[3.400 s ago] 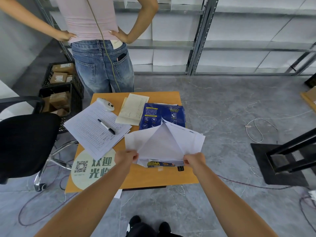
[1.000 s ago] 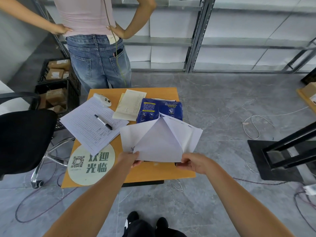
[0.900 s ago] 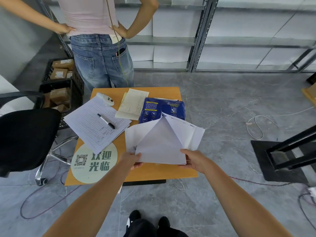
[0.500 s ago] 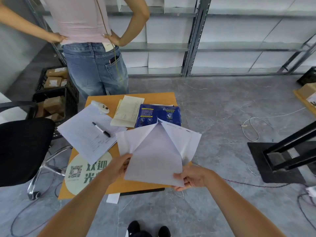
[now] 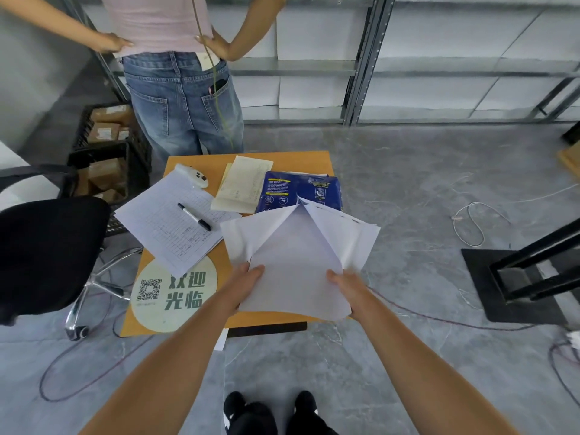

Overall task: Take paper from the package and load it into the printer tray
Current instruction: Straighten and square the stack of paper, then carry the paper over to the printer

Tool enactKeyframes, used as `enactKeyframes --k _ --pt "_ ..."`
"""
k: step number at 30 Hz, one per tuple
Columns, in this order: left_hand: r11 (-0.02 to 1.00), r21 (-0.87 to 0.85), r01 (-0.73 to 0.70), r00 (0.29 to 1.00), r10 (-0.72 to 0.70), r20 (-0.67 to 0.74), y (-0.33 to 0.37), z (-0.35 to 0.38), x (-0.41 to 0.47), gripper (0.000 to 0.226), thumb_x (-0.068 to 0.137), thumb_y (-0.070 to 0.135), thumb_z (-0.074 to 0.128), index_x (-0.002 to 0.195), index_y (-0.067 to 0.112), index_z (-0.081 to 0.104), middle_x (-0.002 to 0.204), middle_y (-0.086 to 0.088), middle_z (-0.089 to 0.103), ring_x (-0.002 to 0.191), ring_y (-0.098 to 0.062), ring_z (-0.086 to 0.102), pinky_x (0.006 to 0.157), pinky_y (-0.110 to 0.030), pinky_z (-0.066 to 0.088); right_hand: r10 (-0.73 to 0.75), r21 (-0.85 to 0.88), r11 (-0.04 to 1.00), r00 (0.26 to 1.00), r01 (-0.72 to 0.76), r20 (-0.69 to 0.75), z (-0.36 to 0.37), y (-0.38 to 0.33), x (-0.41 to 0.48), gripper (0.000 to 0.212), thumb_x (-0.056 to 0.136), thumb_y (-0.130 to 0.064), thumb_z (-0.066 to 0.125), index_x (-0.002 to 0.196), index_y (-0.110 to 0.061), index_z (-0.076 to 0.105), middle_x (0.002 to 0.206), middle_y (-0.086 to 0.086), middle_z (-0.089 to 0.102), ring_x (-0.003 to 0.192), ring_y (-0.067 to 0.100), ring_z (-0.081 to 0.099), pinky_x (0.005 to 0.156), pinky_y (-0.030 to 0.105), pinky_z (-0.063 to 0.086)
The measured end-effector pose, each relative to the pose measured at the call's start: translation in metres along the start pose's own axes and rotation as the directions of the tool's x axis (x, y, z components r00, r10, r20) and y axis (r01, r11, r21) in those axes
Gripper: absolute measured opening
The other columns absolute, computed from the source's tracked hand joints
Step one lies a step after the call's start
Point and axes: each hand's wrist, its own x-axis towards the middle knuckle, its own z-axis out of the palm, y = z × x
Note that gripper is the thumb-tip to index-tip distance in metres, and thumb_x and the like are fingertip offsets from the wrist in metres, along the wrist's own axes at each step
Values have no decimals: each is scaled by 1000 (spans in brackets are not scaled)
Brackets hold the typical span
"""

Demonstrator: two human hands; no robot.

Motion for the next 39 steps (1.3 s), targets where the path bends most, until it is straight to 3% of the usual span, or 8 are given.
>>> enactKeyframes --k 3,7,12,19,25,31,36,39 --pt "998 40 -39 999 38 11 2 -2 -24 32 97 28 48 126 14 55 114 -11 65 99 -26 64 72 -33 52 -31 19 999 999 32 -10 -3 5 -24 58 75 -26 69 129 -14 52 117 12 67 98 30 67 78 41 56" --pt "991 104 -83 996 80 41 -4 -7 -62 34 96 27 47 128 17 53 111 -12 65 98 -29 64 71 -33 52 -75 -16 997 997 75 -13 -3 10 -83 40 91 -19 59 129 -21 48 117 12 65 92 28 64 63 32 52" --pt "942 237 -237 971 236 32 -21 -27 -124 31 95 20 47 125 14 55 102 -7 60 87 -21 57 63 -28 43 -72 -42 997 992 68 -102 13 44 -163 35 94 -18 57 126 -5 59 119 17 66 102 32 65 81 39 52" --pt "921 170 -350 936 339 90 -14 -70 -226 47 101 30 42 145 15 38 142 -9 49 128 -29 48 91 -30 34 -238 142 956 963 255 -130 36 59 -279 25 96 -16 55 121 -13 61 116 14 67 97 31 64 72 36 54" --pt "830 57 -555 812 526 254 59 -58 -299 34 97 29 49 131 25 53 119 -4 65 87 -16 64 69 -29 47 -390 274 861 902 429 -187 -16 13 -392 28 92 -9 54 120 -8 59 101 13 69 80 27 68 65 32 57" --pt "790 -103 -605 702 590 400 97 30 -380 29 96 23 51 125 16 53 105 -9 66 78 -19 62 61 -28 45 -422 140 836 785 531 -454 -107 -4 -511 32 99 -37 48 122 -16 55 90 3 63 72 19 63 49 23 49" --pt "796 -123 -592 616 546 568 72 122 -452 33 96 19 50 129 18 47 98 -4 61 76 -17 60 59 -29 43 -427 133 777 671 615 -606 -182 71 -588 34 98 -11 48 130 -5 53 109 15 67 80 27 66 66 33 55" --pt "786 -116 -607 499 491 715 39 174 -495 37 94 14 52 131 15 49 102 -5 65 78 -18 64 59 -28 49 -332 118 793 587 597 -738 -206 141 -632 28 98 -20 48 119 -1 55 103 14 67 80 27 65 68 37 58"
